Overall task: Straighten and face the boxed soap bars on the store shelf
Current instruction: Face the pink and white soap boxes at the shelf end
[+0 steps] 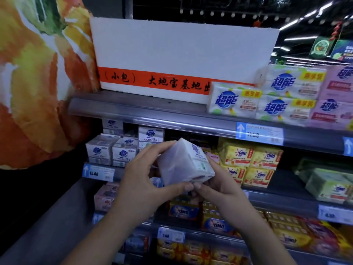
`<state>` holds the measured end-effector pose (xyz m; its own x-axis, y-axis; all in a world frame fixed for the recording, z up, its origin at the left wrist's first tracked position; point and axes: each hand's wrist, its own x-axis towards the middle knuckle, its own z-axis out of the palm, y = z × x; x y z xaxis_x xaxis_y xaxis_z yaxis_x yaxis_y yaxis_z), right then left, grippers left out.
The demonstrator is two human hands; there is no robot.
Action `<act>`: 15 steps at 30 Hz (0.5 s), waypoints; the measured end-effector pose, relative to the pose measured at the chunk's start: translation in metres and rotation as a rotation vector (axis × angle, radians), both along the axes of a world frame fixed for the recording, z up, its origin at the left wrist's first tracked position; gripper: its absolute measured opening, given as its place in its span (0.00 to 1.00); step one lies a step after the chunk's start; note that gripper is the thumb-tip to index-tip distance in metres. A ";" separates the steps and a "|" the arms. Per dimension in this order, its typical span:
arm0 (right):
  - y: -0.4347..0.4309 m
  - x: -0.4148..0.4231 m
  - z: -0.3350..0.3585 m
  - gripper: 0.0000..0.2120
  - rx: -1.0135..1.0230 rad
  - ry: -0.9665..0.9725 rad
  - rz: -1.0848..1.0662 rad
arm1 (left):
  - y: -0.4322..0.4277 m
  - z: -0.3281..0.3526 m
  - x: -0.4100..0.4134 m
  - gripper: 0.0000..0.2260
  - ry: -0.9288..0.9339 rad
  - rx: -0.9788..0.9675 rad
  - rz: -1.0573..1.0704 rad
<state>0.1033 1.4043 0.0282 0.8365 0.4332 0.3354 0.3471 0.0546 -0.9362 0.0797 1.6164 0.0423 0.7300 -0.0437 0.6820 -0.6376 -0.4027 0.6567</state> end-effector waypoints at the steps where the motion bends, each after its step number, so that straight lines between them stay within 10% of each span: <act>1: 0.000 0.000 -0.001 0.29 0.024 0.024 0.011 | 0.000 0.001 -0.001 0.33 0.009 -0.018 -0.014; 15: 0.011 -0.017 0.019 0.34 0.026 0.000 -0.233 | 0.001 -0.005 -0.007 0.27 0.271 -0.379 -0.213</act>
<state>0.0860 1.4149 0.0473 0.9131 0.2193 0.3436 0.3528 -0.0029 -0.9357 0.0729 1.6171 0.0372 0.8846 0.0026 0.4664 -0.4664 0.0160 0.8845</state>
